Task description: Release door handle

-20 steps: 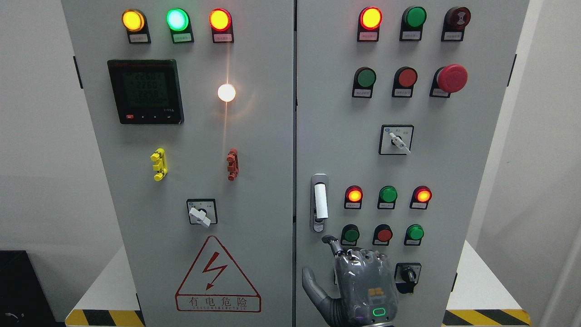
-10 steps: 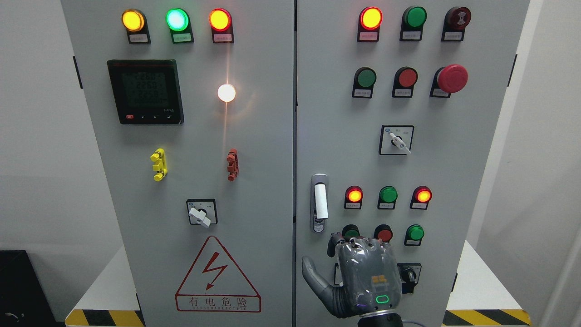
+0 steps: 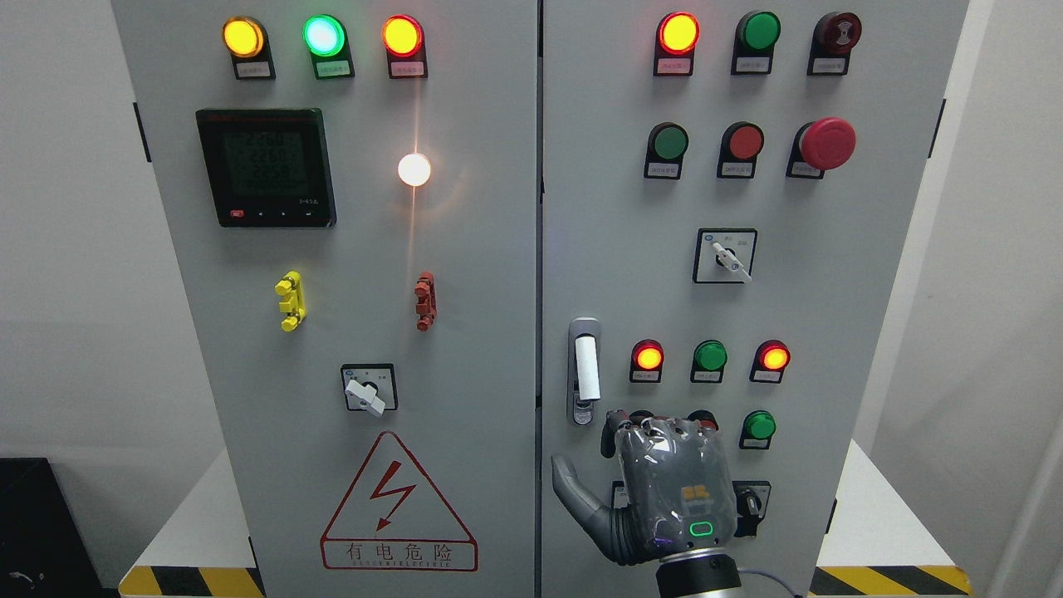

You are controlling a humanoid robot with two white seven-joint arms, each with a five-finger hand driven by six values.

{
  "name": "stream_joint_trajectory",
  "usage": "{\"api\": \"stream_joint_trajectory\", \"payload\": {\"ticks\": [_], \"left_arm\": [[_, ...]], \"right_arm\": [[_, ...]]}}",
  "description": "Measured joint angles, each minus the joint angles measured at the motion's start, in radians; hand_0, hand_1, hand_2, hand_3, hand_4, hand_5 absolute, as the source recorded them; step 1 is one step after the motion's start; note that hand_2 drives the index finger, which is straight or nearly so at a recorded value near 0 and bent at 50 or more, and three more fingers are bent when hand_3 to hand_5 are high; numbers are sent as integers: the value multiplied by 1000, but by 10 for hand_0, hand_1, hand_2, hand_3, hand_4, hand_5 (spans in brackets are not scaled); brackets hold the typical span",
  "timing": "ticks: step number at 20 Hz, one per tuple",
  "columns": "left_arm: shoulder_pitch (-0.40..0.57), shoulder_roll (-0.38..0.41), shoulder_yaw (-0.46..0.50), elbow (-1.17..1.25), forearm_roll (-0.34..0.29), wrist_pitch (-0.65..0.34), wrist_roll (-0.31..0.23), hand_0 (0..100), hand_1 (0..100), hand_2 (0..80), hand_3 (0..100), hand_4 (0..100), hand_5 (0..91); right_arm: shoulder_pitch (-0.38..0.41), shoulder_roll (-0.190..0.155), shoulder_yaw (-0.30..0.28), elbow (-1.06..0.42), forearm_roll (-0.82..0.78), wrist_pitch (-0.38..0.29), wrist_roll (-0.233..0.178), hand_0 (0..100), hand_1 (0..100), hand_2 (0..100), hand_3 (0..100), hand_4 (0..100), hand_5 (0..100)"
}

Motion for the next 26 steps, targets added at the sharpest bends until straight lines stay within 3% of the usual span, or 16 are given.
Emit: {"api": "stream_joint_trajectory", "payload": {"ticks": [26], "left_arm": [[0, 0, 0, 0, 0, 0, 0, 120, 556, 0, 0, 0, 0]], "right_arm": [[-130, 2, -23, 89, 1, 32, 10, 266, 192, 958, 1000, 1000, 1000]]}}
